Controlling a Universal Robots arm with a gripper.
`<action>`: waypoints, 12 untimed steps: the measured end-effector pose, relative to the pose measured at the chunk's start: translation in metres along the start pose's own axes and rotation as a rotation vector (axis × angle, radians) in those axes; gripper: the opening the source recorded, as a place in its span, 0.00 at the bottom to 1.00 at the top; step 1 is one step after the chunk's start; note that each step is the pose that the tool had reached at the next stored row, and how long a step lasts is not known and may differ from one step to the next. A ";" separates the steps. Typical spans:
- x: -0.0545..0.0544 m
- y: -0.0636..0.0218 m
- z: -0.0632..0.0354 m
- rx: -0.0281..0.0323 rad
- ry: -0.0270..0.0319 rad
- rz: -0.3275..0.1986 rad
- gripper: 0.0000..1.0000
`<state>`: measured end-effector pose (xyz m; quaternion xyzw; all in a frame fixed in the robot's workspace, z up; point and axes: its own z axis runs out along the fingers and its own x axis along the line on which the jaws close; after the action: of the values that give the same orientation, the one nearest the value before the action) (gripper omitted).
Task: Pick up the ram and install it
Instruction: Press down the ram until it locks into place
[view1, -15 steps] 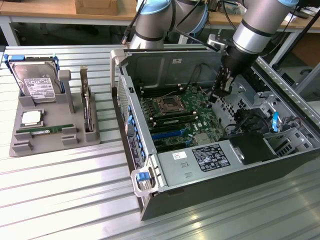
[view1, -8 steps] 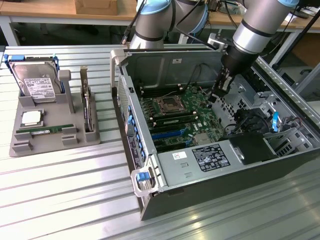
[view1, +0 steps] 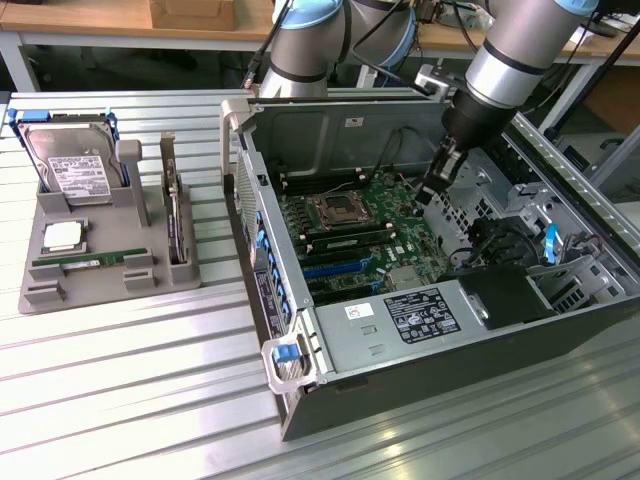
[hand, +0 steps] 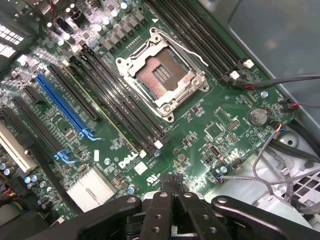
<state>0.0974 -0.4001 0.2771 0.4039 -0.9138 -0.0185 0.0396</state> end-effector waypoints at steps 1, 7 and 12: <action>0.000 0.0000 0.0000 -0.0004 -0.0005 0.008 0.11; 0.000 0.0000 0.0000 -0.0052 -0.0059 0.092 0.11; 0.000 0.0000 0.0000 -0.0095 -0.0108 0.166 0.11</action>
<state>0.0975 -0.4001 0.2770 0.3264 -0.9442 -0.0216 0.0380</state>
